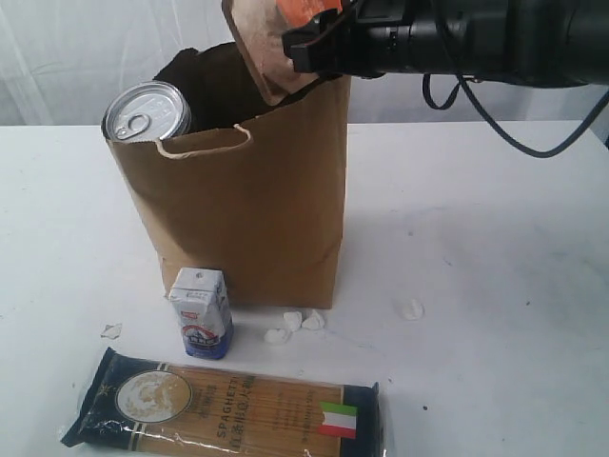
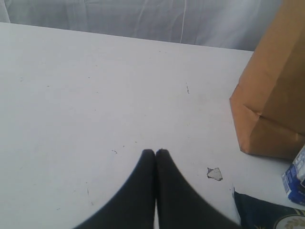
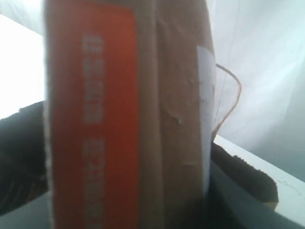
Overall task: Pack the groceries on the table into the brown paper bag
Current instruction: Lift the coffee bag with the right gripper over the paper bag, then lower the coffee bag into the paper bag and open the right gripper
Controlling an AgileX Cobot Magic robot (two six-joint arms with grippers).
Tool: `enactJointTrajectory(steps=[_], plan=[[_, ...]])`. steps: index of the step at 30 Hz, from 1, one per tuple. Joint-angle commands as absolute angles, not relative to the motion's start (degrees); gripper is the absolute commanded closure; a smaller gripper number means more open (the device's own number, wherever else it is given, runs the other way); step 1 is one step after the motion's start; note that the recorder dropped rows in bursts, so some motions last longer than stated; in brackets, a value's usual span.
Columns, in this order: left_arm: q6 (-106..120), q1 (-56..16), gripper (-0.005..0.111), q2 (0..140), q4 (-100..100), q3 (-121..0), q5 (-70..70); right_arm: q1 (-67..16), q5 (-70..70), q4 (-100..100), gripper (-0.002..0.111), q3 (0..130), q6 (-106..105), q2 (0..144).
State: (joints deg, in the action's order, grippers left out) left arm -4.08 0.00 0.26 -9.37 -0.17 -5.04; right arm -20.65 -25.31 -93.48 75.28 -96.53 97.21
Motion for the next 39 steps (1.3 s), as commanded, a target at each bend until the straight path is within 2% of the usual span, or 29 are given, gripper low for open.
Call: enactJointTrajectory(steps=[1, 6, 8, 11, 20, 34, 36, 39], plan=[[-4.2, -0.2, 0.107, 0.0, -9.7, 0.0, -4.4, -20.6, -29.4, -93.7, 0.108, 76.1, -97.4, 96.4], [-4.2, -0.2, 0.107, 0.0, -9.7, 0.0, -4.4, -20.6, -29.6, -93.7, 0.108, 76.0, -97.4, 96.4], [-4.2, -0.2, 0.107, 0.0, -9.7, 0.0, -4.4, -20.6, -29.6, -93.7, 0.105, 76.0, -97.4, 96.4], [-4.2, -0.2, 0.107, 0.0, -9.7, 0.0, -4.4, -20.6, -29.6, -93.7, 0.095, 76.0, -97.7, 96.4], [-4.2, -0.2, 0.107, 0.0, -9.7, 0.0, -4.4, -20.6, -29.2, -93.7, 0.055, 76.0, -97.7, 96.4], [-4.2, -0.2, 0.107, 0.0, -9.7, 0.0, -4.3, -20.6, -30.1, -94.4, 0.053, 75.9, -92.2, 96.4], [-4.2, -0.2, 0.107, 0.0, -9.7, 0.0, -4.3, -20.6, -30.2, -94.4, 0.048, 75.9, -92.2, 96.4], [-4.2, -0.2, 0.107, 0.0, -9.7, 0.0, -4.3, -20.6, -30.6, -94.4, 0.032, 75.9, -92.2, 96.4]])
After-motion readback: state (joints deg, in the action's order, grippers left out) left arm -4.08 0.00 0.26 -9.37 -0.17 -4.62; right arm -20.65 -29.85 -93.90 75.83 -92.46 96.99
